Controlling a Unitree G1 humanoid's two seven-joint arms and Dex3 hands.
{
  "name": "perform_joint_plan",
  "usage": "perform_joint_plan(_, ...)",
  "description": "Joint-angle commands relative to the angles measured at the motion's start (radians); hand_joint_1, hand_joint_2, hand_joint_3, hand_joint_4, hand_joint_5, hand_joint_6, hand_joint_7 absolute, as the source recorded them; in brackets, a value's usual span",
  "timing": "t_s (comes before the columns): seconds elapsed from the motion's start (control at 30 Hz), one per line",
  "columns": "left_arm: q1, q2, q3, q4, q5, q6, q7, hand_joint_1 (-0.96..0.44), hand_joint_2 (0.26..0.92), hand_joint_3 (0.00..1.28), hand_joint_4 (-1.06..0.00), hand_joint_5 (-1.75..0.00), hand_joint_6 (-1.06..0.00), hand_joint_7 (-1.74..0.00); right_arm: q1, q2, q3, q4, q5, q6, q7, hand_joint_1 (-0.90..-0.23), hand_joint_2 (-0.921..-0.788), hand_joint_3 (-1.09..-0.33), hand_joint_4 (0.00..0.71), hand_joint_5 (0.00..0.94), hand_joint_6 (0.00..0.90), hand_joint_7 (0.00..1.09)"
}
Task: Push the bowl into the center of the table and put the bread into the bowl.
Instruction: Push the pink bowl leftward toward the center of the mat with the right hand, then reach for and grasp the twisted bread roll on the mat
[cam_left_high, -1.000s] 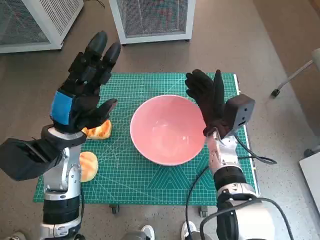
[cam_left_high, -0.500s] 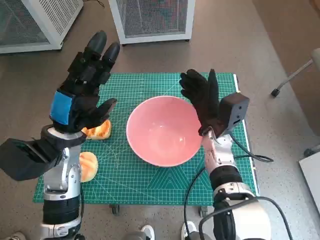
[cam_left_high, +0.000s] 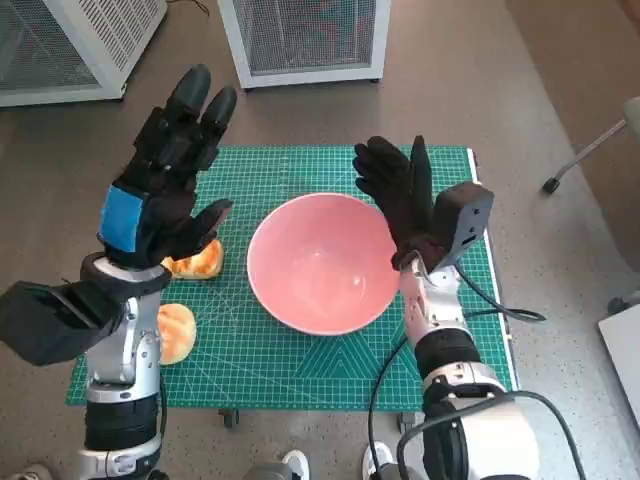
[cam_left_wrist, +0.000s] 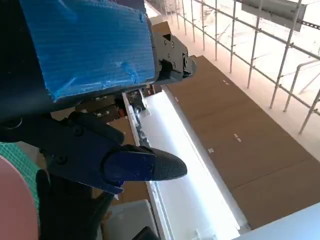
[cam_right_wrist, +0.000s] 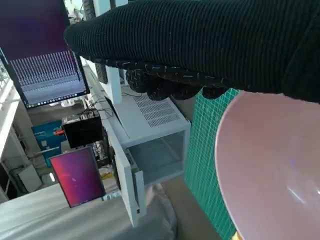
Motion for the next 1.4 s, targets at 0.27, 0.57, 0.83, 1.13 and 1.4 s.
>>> perform_joint_plan(0.27,0.011,0.023,0.01,-0.02,0.019,-0.028,0.002,-0.66,0.921,0.33,-0.18,0.0,-0.21,-0.02,-0.025,-0.03,-0.009,-0.076,0.028,-0.123,0.118,-0.765,-0.921,-0.765,0.228,0.006,0.236,0.21)
perform_joint_plan(0.57,0.013,0.036,0.007,-0.026,0.026,-0.042,0.0,-0.67,0.921,0.37,-0.18,0.0,-0.2,-0.01,-0.002,-0.055,0.001,-0.178,0.064,-0.264,0.275,-0.739,-0.921,-0.74,0.215,0.002,0.236,0.21)
perform_joint_plan(0.83,0.011,0.069,0.021,-0.045,0.023,-0.035,-0.01,-0.67,0.921,0.37,-0.18,0.0,-0.2,-0.01,0.082,-0.093,0.049,-0.374,0.091,-0.358,0.402,-0.754,-0.921,-0.743,0.218,0.003,0.211,0.19)
perform_joint_plan(1.13,0.018,0.117,0.039,-0.078,0.011,-0.007,-0.024,-0.64,0.921,0.27,-0.16,0.0,-0.2,-0.01,0.148,-0.119,0.09,-0.522,0.119,-0.353,0.428,-0.776,-0.921,-0.75,0.204,0.0,0.197,0.18)
perform_joint_plan(1.4,0.048,0.682,0.043,-0.348,0.308,0.527,-0.263,-0.45,0.736,0.07,-0.03,0.0,-0.06,-0.01,0.196,-0.136,0.11,-0.627,0.138,-0.375,0.425,-0.78,-0.921,-0.779,0.195,0.0,0.193,0.19)
